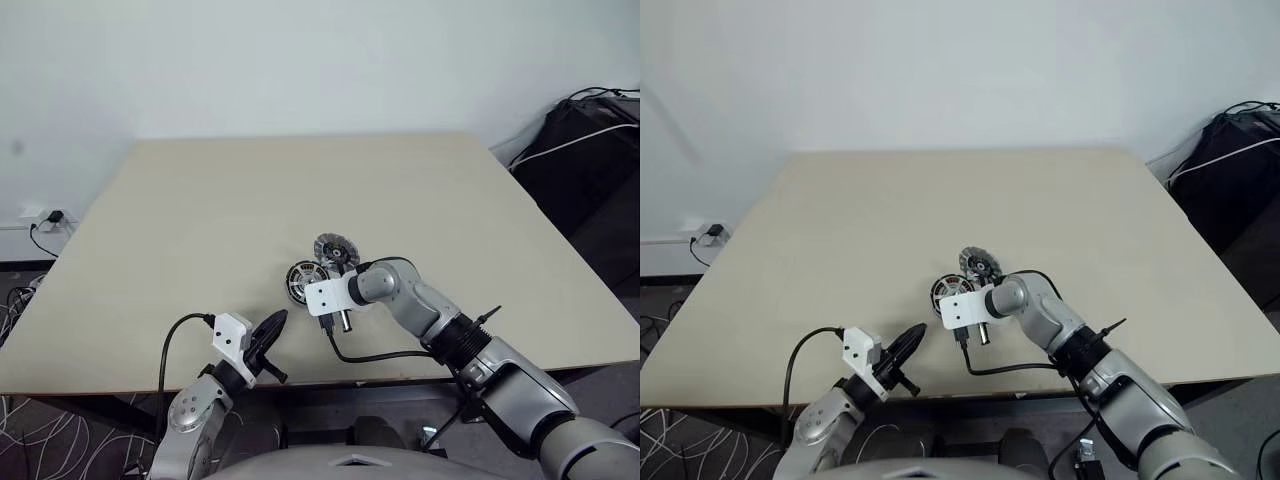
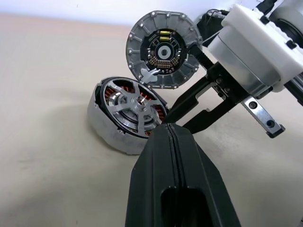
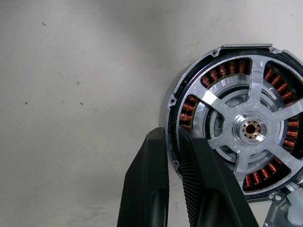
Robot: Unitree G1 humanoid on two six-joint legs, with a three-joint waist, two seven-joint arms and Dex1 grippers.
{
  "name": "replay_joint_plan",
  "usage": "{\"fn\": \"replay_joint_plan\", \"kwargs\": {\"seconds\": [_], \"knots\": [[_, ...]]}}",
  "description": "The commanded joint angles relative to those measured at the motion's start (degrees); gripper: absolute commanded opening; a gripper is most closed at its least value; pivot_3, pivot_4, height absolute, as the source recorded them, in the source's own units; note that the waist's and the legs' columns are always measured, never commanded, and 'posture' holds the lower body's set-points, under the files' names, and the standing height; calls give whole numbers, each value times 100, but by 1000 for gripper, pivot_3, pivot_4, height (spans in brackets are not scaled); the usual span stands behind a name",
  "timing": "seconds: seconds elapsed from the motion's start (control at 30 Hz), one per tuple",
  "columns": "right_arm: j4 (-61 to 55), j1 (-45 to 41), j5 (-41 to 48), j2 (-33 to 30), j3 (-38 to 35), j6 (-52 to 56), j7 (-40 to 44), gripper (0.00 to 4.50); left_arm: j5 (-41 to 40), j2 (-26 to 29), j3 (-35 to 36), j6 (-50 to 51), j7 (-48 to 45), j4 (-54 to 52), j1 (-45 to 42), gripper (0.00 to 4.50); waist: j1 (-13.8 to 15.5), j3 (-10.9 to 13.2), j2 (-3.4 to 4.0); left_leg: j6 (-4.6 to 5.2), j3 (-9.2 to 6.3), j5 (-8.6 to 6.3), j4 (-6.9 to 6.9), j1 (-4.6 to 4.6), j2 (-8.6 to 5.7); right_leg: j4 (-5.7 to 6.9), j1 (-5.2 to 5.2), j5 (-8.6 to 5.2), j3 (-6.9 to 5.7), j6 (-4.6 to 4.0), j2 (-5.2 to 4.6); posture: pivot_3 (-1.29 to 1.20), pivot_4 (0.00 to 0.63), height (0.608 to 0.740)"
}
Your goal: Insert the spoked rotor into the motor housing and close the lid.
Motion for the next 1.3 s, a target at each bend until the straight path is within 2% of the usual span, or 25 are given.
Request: {"fn": "replay_joint_plan", "kwargs": {"seconds": [0.03, 0.23, 0.6, 0.8, 1.0, 1.13, 1.3], "knots": [[-212, 7, 47, 25, -317, 177, -204, 125, -50, -18, -15, -7, -10, -68, -64, 0, 1, 0, 0, 0, 0, 0, 0, 0, 0, 0, 0, 0, 0, 0, 0, 0, 0, 740], [-1000, 337, 300, -102, -838, 1025, -211, 125, -59, -25, -30, 45, 5, -125, -66, 0, 34, 5, 0, 0, -1, 0, 1, -10, -1, -1, -5, 0, -1, 0, -3, 0, 0, 740], [-2937, 1101, 873, -770, -1497, 3154, 215, 125, -96, -23, -56, 127, -77, -68, -145, 0, 93, 12, -1, 2, -1, -3, -6, -23, -4, -13, -15, -5, -3, -2, -11, 0, 0, 740], [-3471, 1163, 1266, -1024, -1628, 3755, 260, 125, -112, -46, -59, 120, -140, 70, -213, 0, 91, 24, -5, 2, 0, -3, -4, -28, -4, -16, -17, -5, -4, -1, -23, 0, 0, 740], [-3773, 1164, 1550, -1326, -1451, 4089, 415, 125, -129, -53, -42, 102, -200, 154, -255, 0, 112, 37, -20, 3, 0, -3, -4, -34, -5, -19, -20, -4, -9, 1, -31, 0, 0, 740], [-3970, 1103, 1916, -1186, -1390, 4511, 381, 125, -149, -42, -37, 99, -224, 181, -260, 0, 119, 40, -24, 5, -1, -4, -4, -35, -5, -22, -21, -3, -9, 2, -37, 0, 0, 740], [-3701, 944, 2056, -568, -1309, 5069, -210, 125, -162, -36, -47, 105, -249, 199, -239, 0, 122, 41, -24, 4, -1, -4, -3, -35, -4, -18, -21, -3, -10, 2, -37, 0, 0, 740]]}}
